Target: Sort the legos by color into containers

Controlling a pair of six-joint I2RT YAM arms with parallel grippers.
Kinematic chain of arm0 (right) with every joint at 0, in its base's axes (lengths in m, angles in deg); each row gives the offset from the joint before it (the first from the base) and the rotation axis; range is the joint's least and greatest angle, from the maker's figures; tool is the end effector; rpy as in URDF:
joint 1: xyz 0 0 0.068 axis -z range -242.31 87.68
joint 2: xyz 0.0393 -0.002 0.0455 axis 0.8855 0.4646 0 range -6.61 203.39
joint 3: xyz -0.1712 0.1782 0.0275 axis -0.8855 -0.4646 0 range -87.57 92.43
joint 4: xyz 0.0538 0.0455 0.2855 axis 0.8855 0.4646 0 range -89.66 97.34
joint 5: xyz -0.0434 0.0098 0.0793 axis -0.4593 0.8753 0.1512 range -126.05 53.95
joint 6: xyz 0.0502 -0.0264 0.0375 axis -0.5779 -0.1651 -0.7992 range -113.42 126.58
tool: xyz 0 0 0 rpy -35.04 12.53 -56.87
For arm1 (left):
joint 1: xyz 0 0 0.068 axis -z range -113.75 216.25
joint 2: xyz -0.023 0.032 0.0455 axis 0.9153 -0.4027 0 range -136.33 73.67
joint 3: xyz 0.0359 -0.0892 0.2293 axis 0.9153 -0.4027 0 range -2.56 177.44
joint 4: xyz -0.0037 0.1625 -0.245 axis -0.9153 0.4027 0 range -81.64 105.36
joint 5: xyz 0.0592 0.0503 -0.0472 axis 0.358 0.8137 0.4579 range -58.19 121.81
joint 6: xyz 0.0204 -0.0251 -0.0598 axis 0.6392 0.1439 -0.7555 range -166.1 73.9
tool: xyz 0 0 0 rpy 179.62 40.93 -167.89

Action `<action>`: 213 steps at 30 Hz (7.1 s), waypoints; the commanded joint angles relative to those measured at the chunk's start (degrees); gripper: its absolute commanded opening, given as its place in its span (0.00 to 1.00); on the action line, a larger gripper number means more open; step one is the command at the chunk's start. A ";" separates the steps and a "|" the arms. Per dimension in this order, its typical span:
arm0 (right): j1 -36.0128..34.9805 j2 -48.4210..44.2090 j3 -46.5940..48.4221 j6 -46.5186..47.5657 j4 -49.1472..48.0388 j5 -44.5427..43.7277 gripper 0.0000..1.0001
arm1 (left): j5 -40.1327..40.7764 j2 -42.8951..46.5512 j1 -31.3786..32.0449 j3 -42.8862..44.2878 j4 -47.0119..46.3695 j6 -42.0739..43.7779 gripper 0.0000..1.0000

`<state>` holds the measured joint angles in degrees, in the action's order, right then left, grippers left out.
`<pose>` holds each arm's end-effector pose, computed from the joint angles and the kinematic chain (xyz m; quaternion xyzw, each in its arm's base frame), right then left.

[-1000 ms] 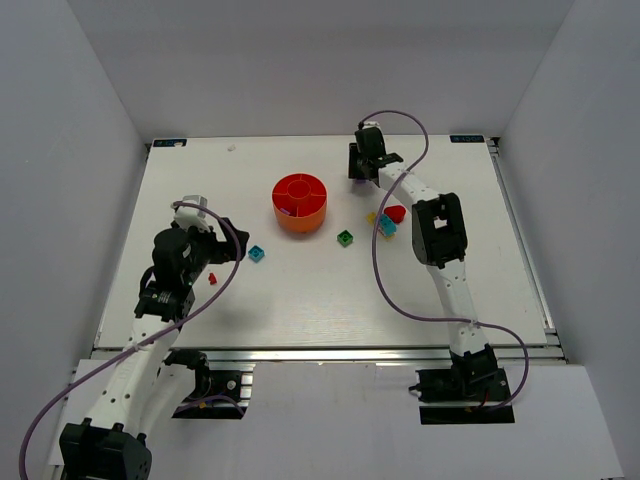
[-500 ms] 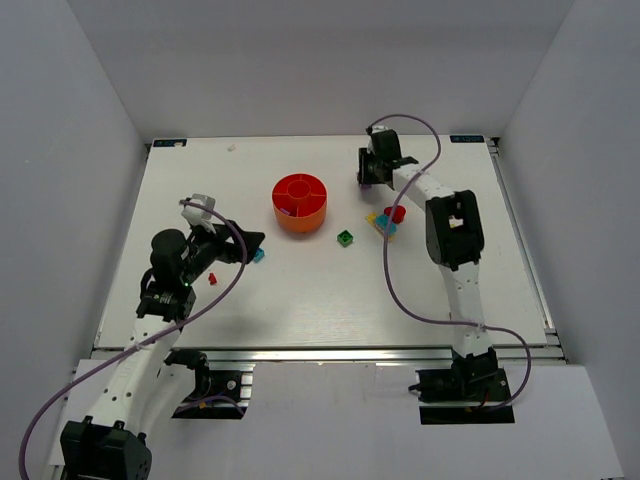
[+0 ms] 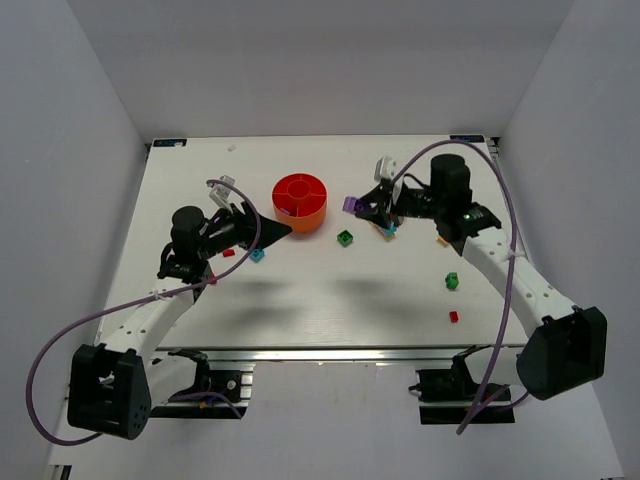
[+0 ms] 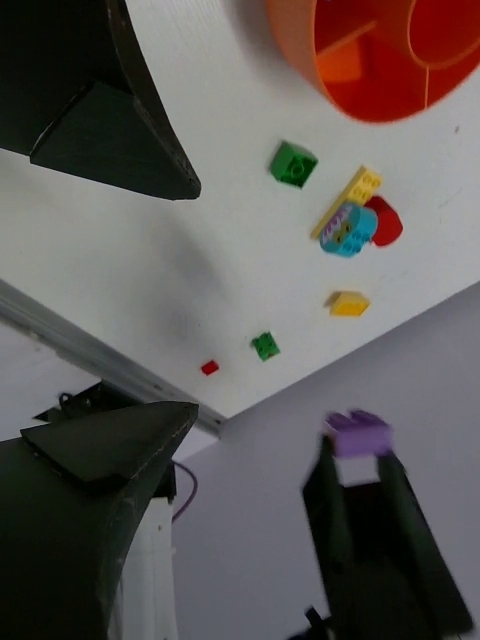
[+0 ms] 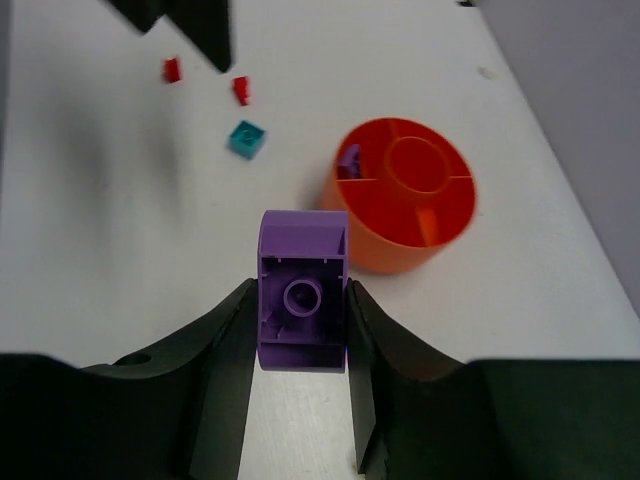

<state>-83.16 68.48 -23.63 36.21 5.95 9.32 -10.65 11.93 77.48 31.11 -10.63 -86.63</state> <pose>0.3151 0.1616 0.3168 -0.5238 0.5718 0.2664 0.5725 0.2817 -0.0935 0.2274 0.0480 0.7456 -0.5119 0.4240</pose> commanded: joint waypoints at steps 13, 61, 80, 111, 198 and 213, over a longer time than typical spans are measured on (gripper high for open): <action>-11.23 -4.34 -4.45 8.00 6.35 1.66 0.00 | 0.61 -1.28 10.39 7.20 3.07 -9.65 0.91; -12.57 -11.36 -12.26 -7.10 -2.96 -39.45 0.07 | 46.40 -2.78 18.40 23.46 37.34 4.76 0.00; -0.08 -20.07 -21.22 -17.15 -2.71 -36.58 0.00 | 61.70 -22.46 17.34 36.28 42.36 -1.30 0.00; 5.37 -21.48 -22.55 -18.20 -1.65 -30.69 0.00 | 61.53 -33.45 17.34 46.57 44.12 -1.83 0.71; 0.98 -10.21 -8.13 21.96 27.44 7.73 0.00 | 8.09 -4.79 19.80 10.27 -2.64 -7.01 0.98; -6.93 -10.84 -7.08 11.60 16.90 -0.27 0.00 | 8.09 -10.51 23.75 15.02 10.10 -3.94 0.92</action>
<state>-88.77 57.22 -32.72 50.59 27.48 11.09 -2.93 1.46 100.14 43.46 -3.63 -91.70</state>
